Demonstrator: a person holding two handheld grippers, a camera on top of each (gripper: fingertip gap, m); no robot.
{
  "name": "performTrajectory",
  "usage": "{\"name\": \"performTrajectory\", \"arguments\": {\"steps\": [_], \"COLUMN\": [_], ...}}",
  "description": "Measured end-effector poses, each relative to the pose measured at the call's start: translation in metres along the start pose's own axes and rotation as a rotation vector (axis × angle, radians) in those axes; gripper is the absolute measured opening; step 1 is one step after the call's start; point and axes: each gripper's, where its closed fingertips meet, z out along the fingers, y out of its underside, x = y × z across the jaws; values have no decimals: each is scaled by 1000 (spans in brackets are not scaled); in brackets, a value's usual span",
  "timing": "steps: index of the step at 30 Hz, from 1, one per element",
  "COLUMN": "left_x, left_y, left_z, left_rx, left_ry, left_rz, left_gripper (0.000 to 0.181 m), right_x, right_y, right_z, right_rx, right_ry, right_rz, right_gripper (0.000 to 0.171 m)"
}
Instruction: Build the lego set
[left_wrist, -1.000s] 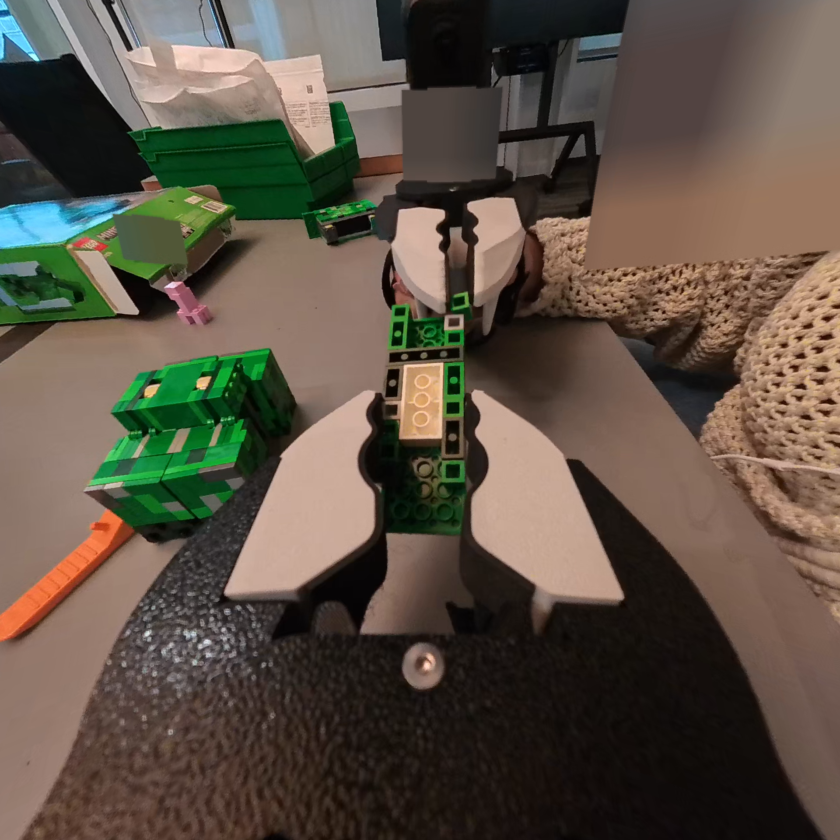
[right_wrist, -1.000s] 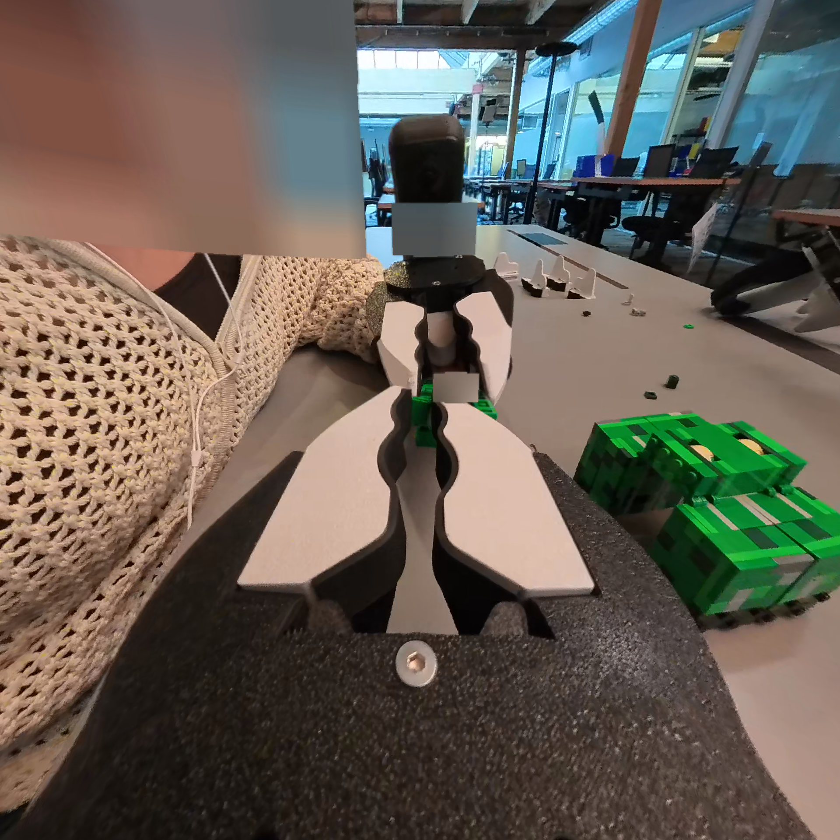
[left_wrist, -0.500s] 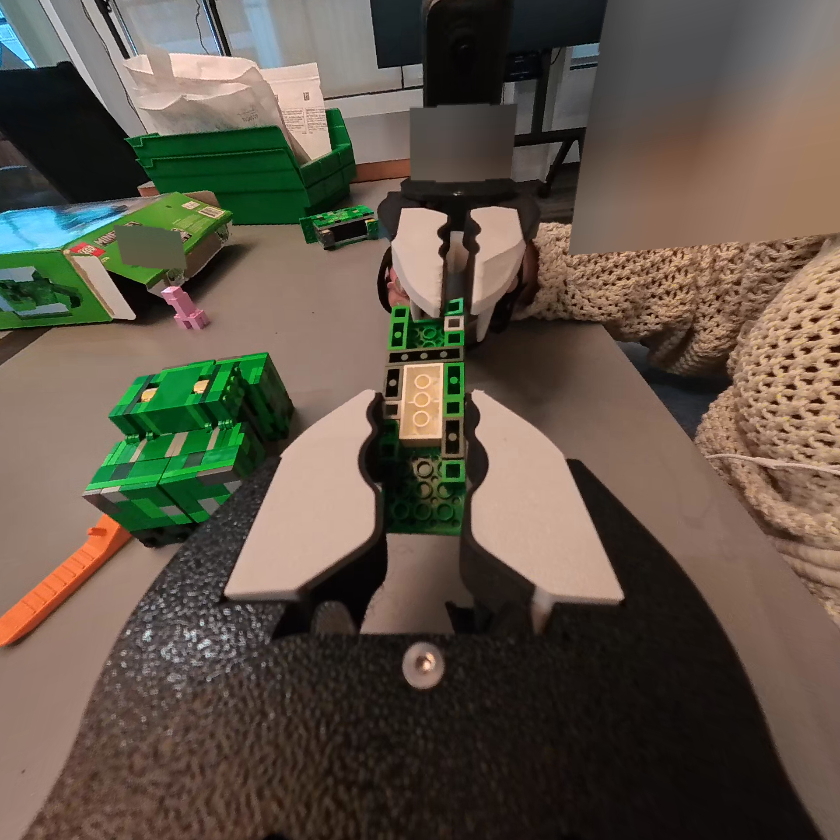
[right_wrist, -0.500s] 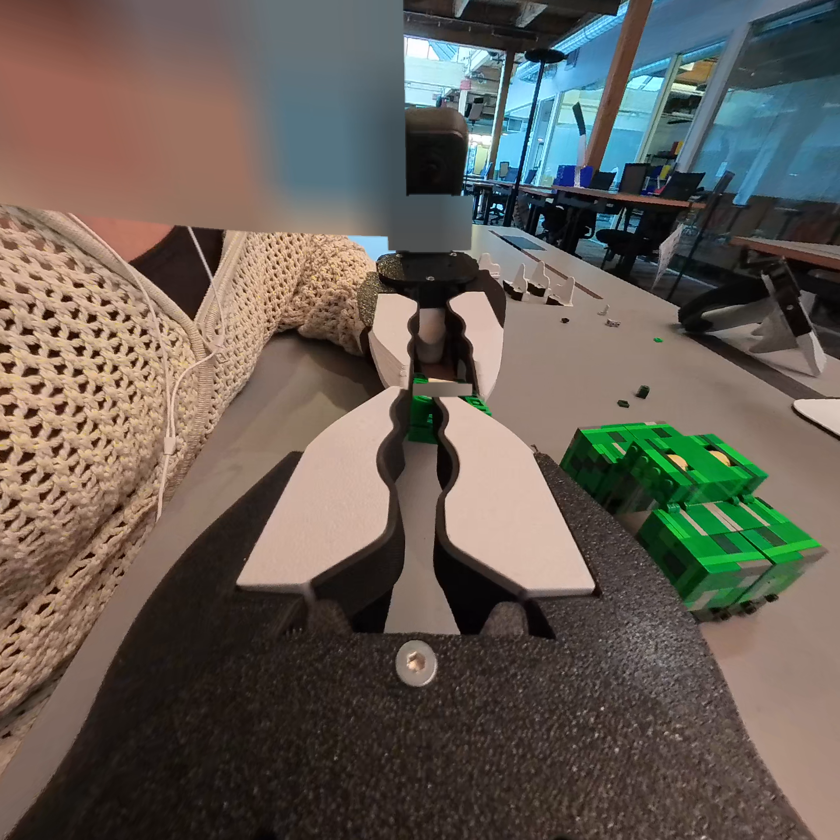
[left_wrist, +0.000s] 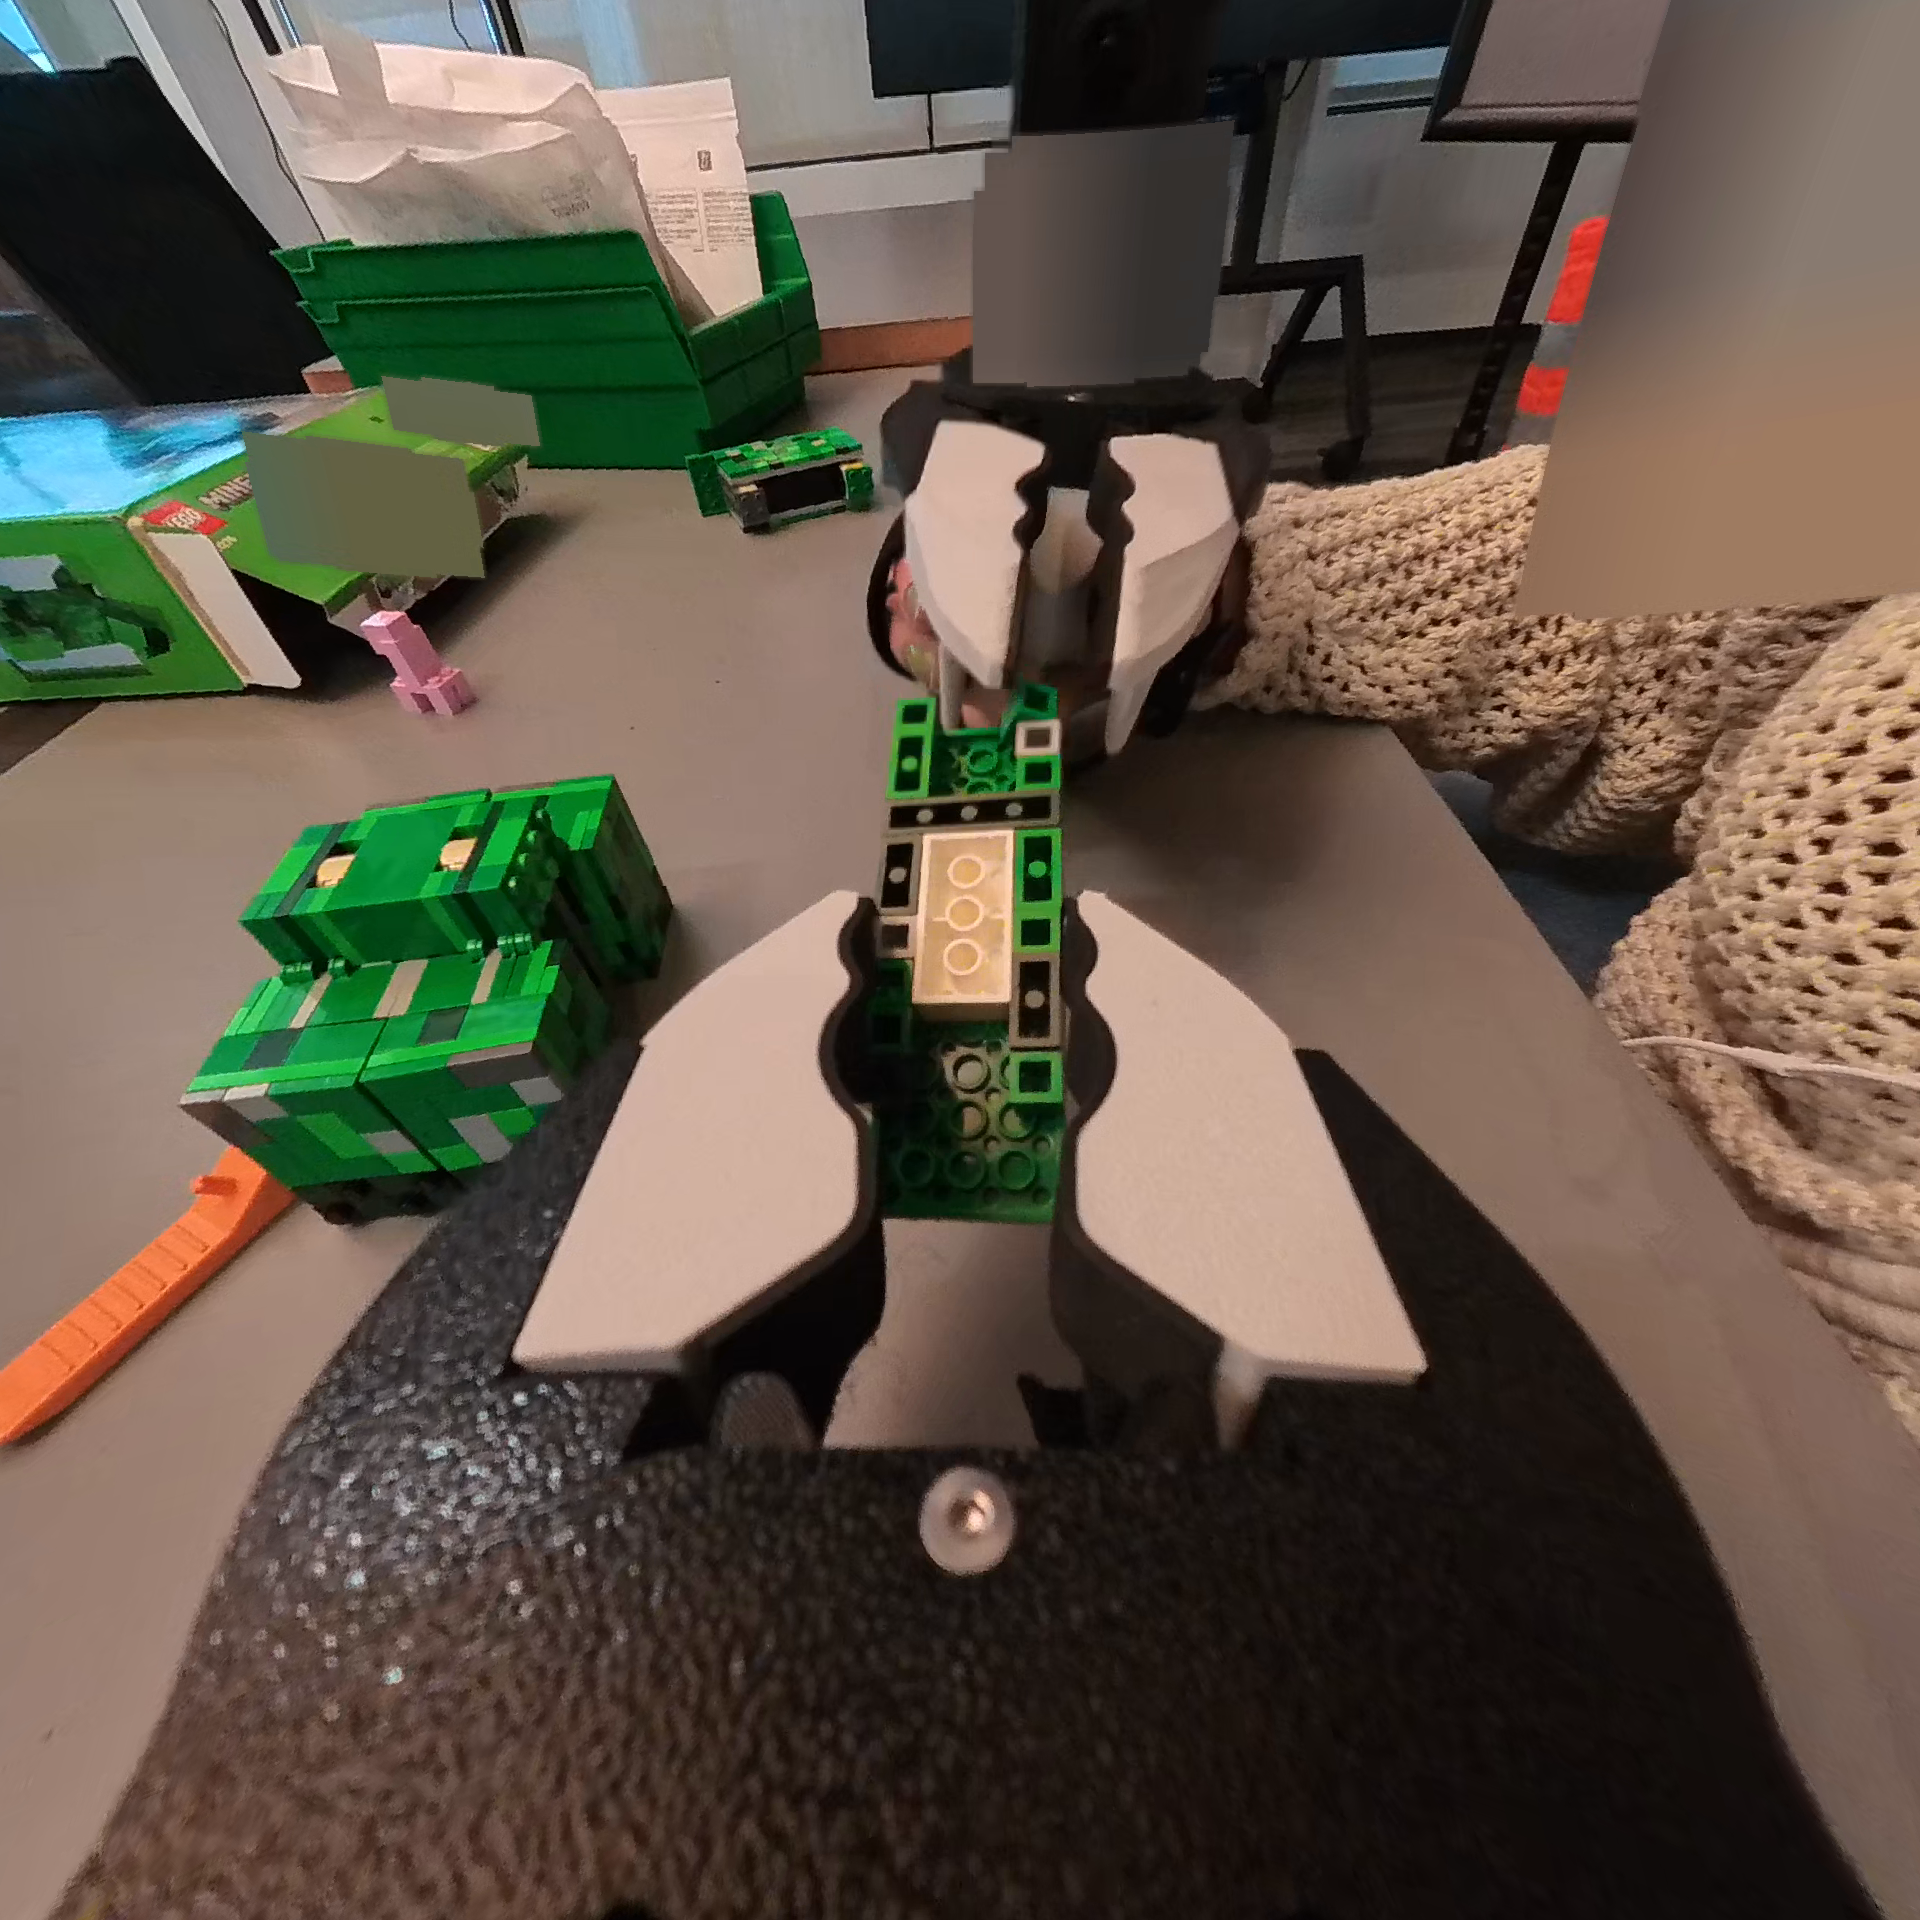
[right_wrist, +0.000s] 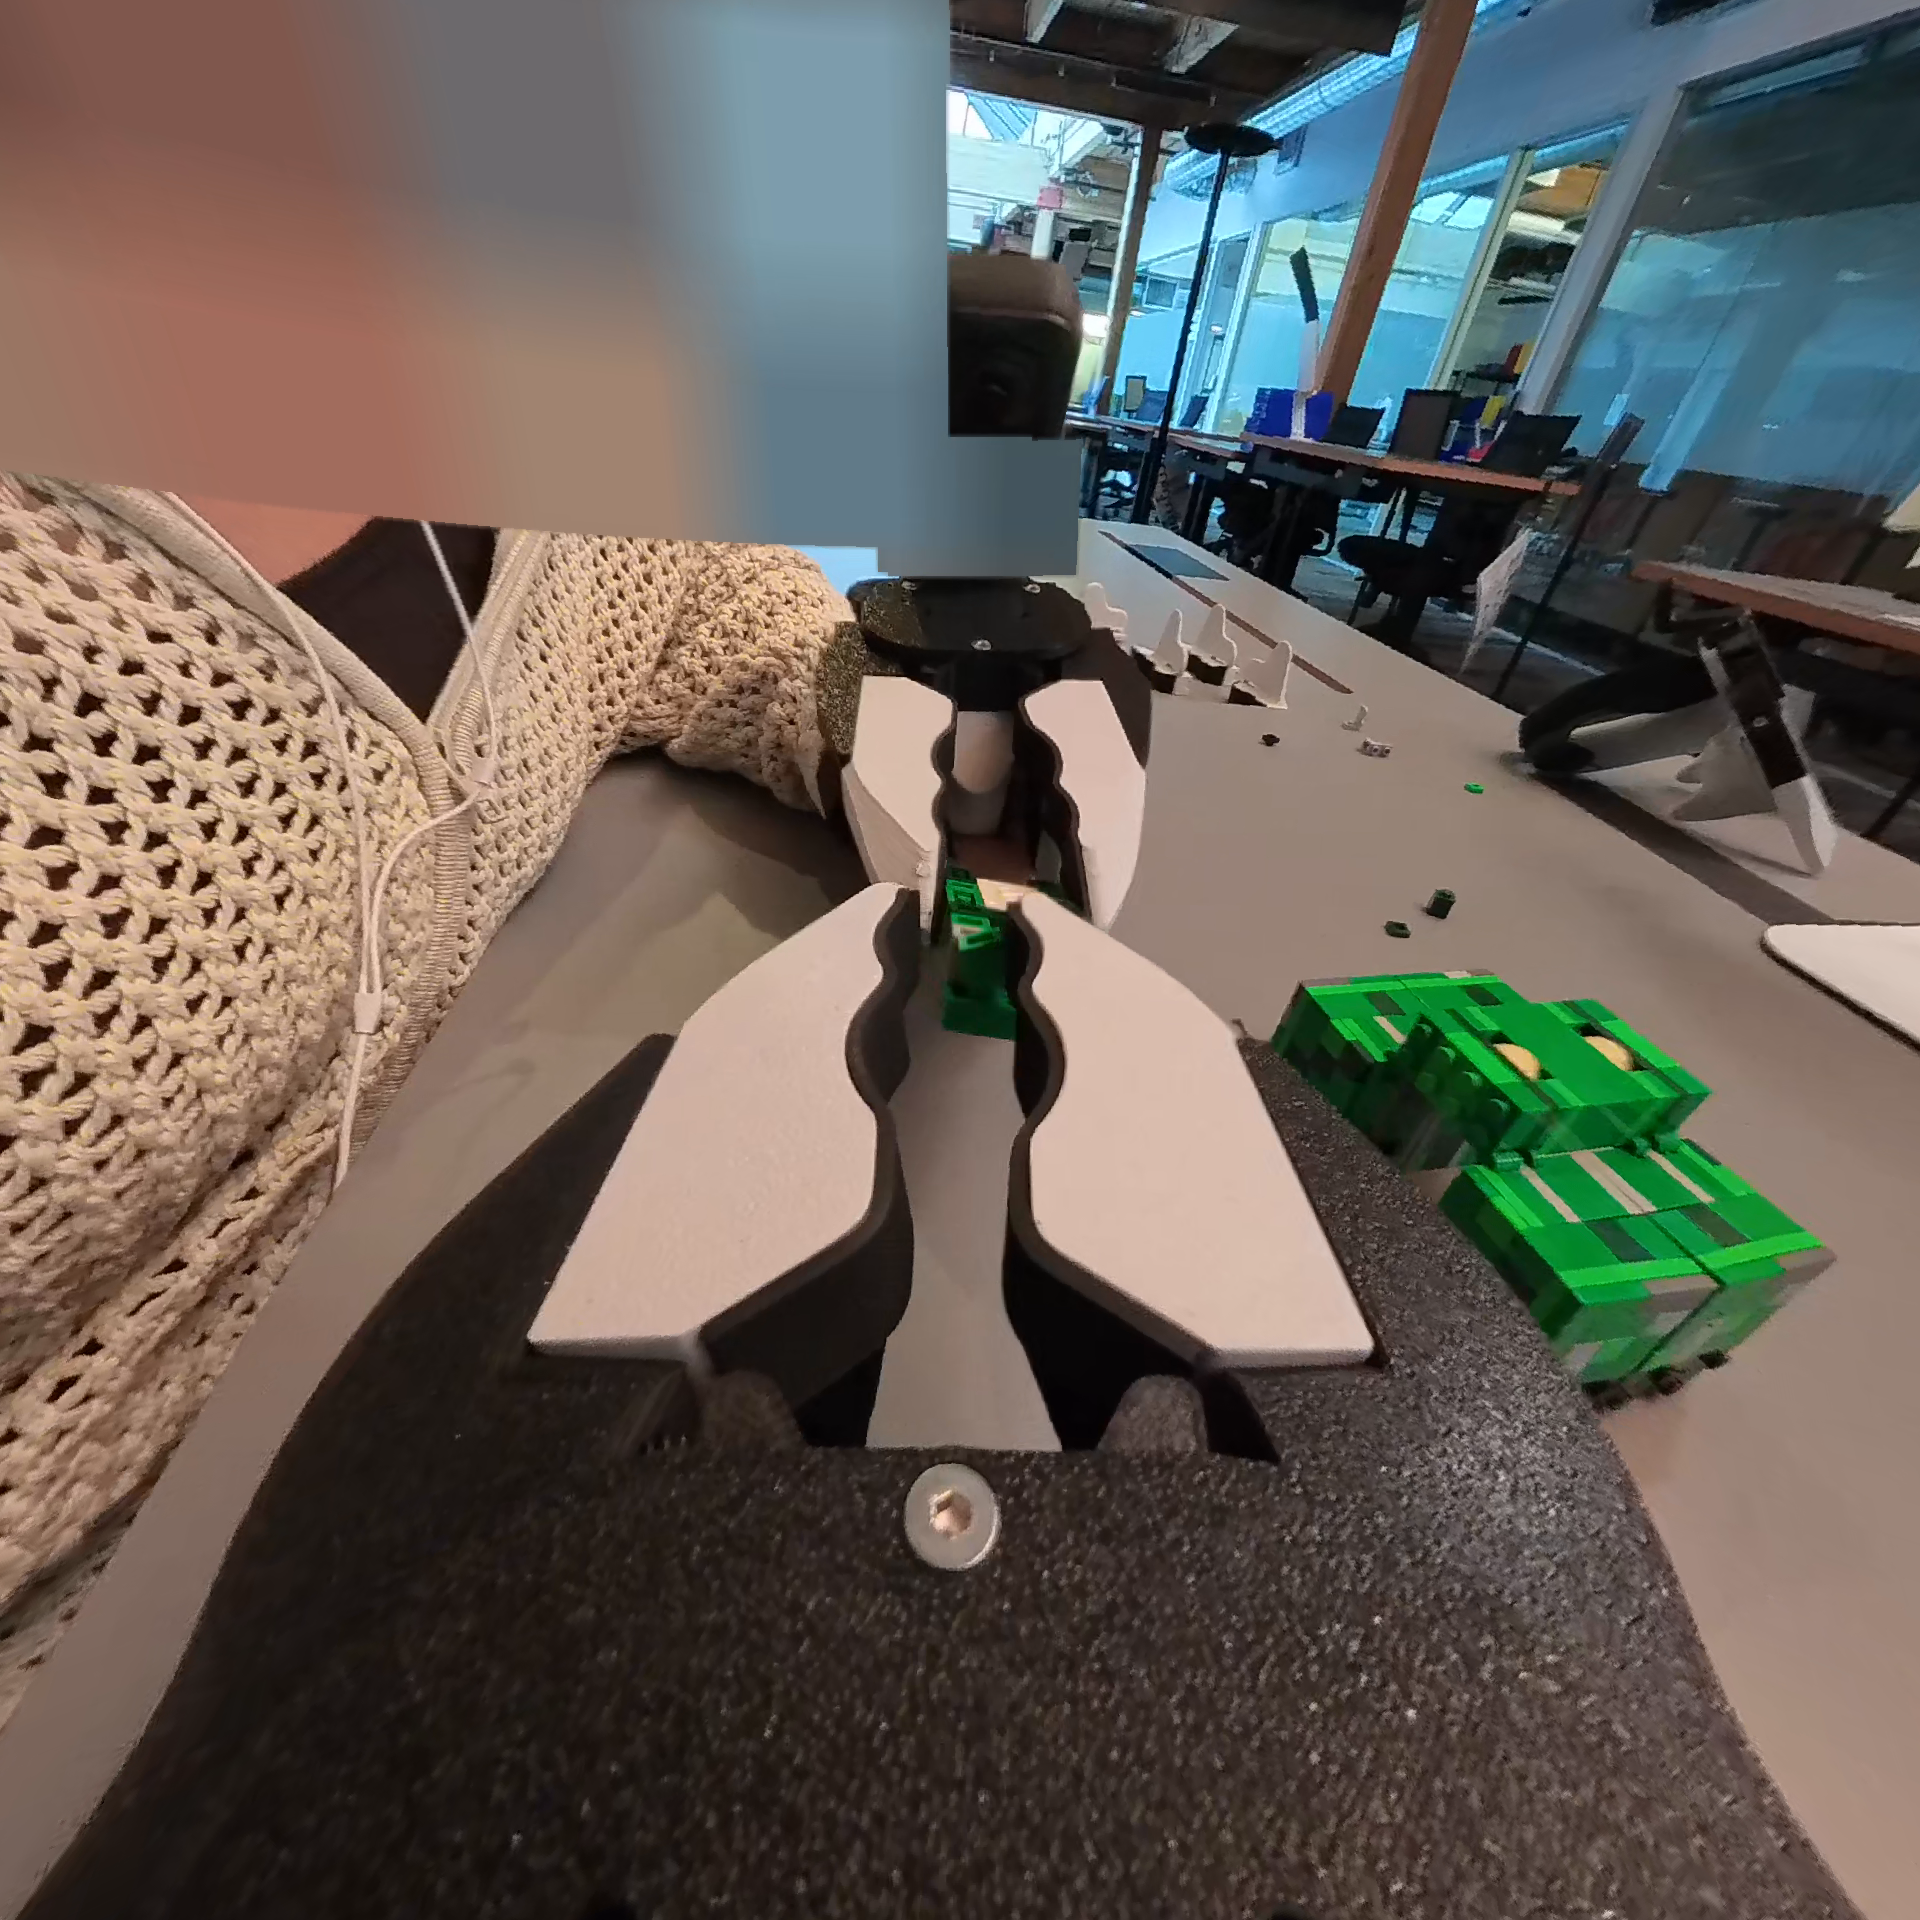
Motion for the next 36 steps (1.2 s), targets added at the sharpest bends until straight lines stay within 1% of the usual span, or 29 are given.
{"name": "performTrajectory", "arguments": {"steps": [3,8,12,18,28,31,36], "left_x": [-3,-4,-1,3,4,5,5], "left_y": [2,3,5,8,8,9,10], "left_z": [0,1,2,5,5,6,6], "left_rx": [-13,-22,-40,-64,-71,-74,-81], "left_ry": [-10,-15,-2,17,21,20,15], "left_rz": [-17,-23,-7,16,25,39,56], "left_gripper": [34,34,34,34,34,34,34], "right_x": [4,7,5,0,-2,-2,0], "right_y": [-4,0,10,17,19,18,18], "right_z": [-5,-9,-5,-5,-5,-4,-4], "right_rx": [-9,-109,-192,-234,-239,-234,-203], "right_ry": [54,170,172,102,61,41,7], "right_rz": [-60,-195,-238,-162,-77,8,190], "right_gripper": [18,23,21,10,5,1,0]}}
